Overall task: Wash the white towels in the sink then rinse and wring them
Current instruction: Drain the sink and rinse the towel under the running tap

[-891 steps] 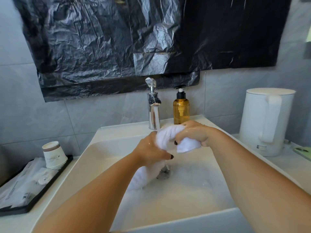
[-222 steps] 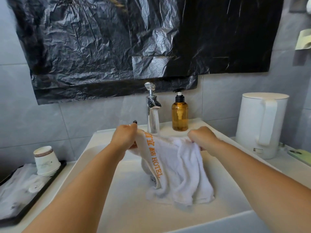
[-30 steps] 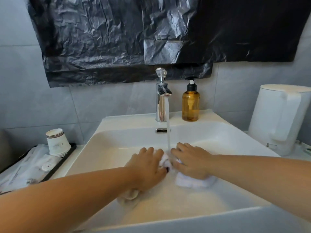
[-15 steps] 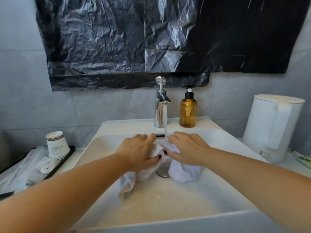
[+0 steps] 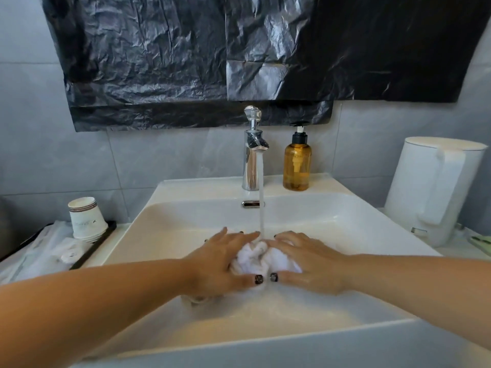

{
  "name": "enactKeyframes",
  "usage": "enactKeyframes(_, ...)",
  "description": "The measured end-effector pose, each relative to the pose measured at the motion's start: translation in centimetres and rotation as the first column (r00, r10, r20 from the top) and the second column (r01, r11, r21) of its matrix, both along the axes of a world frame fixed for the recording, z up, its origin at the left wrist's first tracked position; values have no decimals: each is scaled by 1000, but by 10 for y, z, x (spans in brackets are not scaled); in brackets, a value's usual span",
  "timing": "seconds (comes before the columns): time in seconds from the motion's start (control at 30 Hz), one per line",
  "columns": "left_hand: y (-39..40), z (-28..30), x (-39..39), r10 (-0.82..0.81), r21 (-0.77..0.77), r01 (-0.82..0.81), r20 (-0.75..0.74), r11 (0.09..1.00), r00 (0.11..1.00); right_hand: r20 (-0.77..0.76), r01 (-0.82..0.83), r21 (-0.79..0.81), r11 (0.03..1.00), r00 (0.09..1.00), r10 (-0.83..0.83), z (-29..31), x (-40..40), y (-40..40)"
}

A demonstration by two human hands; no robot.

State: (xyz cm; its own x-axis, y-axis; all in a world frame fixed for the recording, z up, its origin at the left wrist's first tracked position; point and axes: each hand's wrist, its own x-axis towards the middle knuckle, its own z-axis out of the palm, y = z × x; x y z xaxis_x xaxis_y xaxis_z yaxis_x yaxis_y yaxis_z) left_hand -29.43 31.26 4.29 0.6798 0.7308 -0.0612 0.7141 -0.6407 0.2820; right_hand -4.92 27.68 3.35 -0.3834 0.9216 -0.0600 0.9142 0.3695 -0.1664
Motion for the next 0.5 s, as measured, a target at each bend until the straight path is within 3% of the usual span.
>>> enactKeyframes(0.1, 16, -18, 8, -45, 142, 31, 99, 989, 994, 122, -36, 155, 987, 992, 17, -5, -7, 7)
enactKeyframes(0.27, 27, -30, 16, -69, 292, 6, 205, 956, 976, 133, -111, 396, 912, 989, 63, -12, -7, 25)
enactKeyframes(0.4, 34, -28, 22, 73, 194, -161, 393, 968, 917, 98, 29, 377, 926, 993, -70, -2, -20, 27)
enactKeyframes(0.5, 35, -24, 23, 168, 116, -235, 415, 965, 894, 66, 82, 287, 954, 992, -105, 8, -26, 28)
